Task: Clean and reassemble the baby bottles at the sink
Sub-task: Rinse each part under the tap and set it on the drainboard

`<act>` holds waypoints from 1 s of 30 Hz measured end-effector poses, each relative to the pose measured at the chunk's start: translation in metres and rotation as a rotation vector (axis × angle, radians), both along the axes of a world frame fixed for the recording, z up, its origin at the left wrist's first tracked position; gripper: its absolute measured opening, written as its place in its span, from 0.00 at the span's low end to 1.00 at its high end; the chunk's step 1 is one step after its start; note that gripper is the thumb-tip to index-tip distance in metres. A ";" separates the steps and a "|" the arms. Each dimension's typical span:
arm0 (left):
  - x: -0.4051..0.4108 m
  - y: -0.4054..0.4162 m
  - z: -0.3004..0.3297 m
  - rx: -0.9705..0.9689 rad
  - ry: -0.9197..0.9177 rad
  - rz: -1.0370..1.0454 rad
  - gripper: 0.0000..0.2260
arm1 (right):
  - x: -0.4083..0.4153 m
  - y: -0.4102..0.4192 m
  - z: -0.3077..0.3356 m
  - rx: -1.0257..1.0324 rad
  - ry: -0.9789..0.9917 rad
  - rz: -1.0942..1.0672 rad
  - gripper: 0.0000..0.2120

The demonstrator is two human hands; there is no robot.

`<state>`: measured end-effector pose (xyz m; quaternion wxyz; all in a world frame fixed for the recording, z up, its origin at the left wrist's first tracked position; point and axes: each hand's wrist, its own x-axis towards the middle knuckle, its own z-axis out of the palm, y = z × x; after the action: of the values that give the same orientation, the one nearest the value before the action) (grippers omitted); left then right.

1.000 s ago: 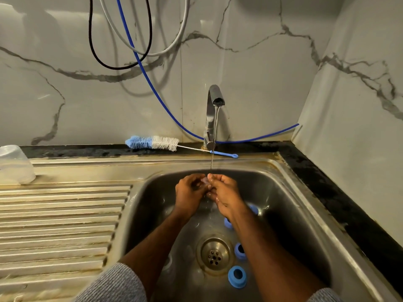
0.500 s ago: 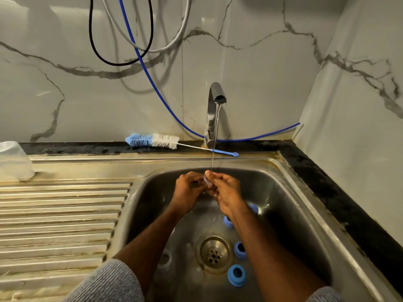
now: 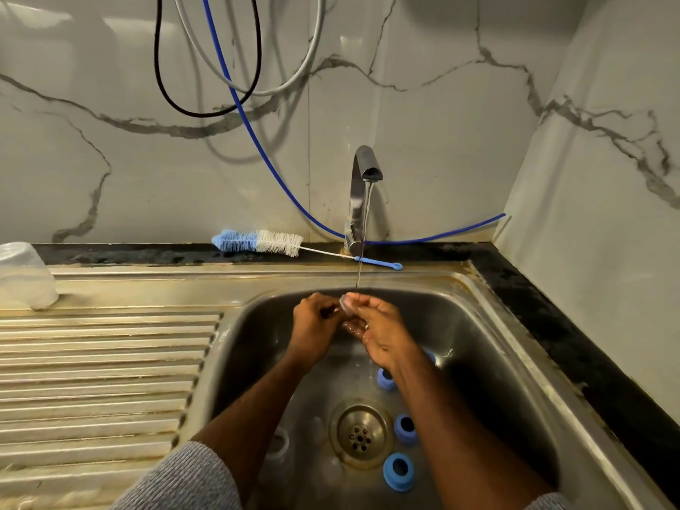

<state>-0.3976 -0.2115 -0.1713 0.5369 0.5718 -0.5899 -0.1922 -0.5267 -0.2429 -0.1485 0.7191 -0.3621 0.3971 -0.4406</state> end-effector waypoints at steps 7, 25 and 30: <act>-0.013 0.002 -0.002 -0.020 -0.264 -0.043 0.04 | 0.007 0.003 -0.006 0.015 0.228 -0.241 0.14; -0.015 -0.001 -0.005 0.157 -0.150 -0.028 0.07 | -0.004 -0.006 -0.009 -0.223 0.489 -0.099 0.08; -0.025 0.004 -0.005 0.047 -0.140 -0.087 0.04 | -0.005 -0.009 -0.011 -0.139 0.675 -0.209 0.18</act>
<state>-0.4223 -0.2070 -0.1763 0.4717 0.5701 -0.6456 -0.1888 -0.5312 -0.2520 -0.1594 0.4722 -0.4926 0.6161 -0.3934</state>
